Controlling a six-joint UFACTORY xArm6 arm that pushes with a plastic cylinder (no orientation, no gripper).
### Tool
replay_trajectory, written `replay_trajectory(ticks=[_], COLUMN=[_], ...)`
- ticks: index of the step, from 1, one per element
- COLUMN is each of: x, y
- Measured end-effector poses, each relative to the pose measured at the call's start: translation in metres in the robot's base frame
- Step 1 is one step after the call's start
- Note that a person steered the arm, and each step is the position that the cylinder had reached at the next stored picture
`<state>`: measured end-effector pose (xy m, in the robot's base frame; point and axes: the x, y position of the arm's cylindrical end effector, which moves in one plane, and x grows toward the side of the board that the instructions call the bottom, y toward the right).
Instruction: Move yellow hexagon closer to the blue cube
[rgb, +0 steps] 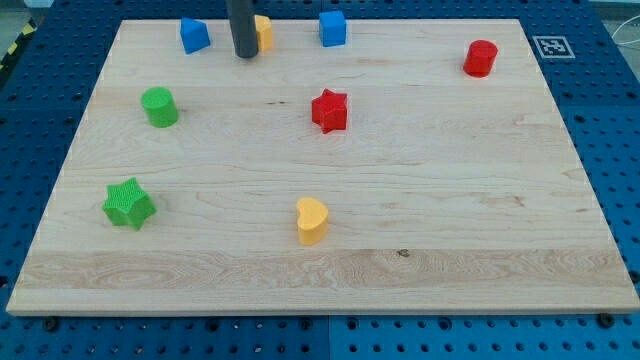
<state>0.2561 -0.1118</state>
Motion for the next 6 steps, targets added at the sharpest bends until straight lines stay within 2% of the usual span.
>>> replay_trajectory(ticks=[3,4,6], x=[-0.054,-0.064,-0.064], y=[-0.012,-0.016,0.02])
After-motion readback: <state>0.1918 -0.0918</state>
